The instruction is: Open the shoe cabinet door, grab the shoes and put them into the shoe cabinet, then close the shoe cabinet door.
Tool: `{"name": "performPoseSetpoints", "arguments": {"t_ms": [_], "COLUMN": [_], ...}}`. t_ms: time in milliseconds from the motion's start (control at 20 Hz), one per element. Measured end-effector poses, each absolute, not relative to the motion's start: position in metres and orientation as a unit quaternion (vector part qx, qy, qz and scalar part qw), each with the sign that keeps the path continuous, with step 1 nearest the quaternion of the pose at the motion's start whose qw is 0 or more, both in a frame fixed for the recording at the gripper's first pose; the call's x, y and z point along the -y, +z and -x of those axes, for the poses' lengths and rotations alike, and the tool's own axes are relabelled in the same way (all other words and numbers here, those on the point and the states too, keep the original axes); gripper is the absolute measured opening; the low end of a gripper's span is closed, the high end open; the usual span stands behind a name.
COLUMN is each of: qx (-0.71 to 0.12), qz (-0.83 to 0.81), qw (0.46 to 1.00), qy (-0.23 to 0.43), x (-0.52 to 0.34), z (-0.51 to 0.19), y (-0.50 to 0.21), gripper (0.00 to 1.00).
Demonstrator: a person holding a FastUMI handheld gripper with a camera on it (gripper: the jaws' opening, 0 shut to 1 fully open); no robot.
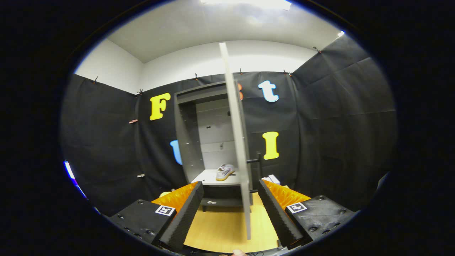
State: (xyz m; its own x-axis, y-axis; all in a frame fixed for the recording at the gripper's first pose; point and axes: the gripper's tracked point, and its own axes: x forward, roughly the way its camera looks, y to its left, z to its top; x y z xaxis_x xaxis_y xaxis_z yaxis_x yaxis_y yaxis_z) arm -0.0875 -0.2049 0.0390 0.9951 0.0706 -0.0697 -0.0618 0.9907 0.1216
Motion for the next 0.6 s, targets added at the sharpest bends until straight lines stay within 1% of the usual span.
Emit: {"name": "performPoseSetpoints", "arguments": {"t_ms": [100,300,600], "qx": [-0.034,-0.041,-0.056], "qz": [-0.056,-0.070,-0.082], "qw": [0.998,0.997,0.994], "qy": [0.018,0.016,0.049], "x": [0.222,0.251,0.251], "z": [0.077,0.045,-0.001], "y": [0.027,0.011,-0.012], "gripper": [0.98,0.98,0.98]}}
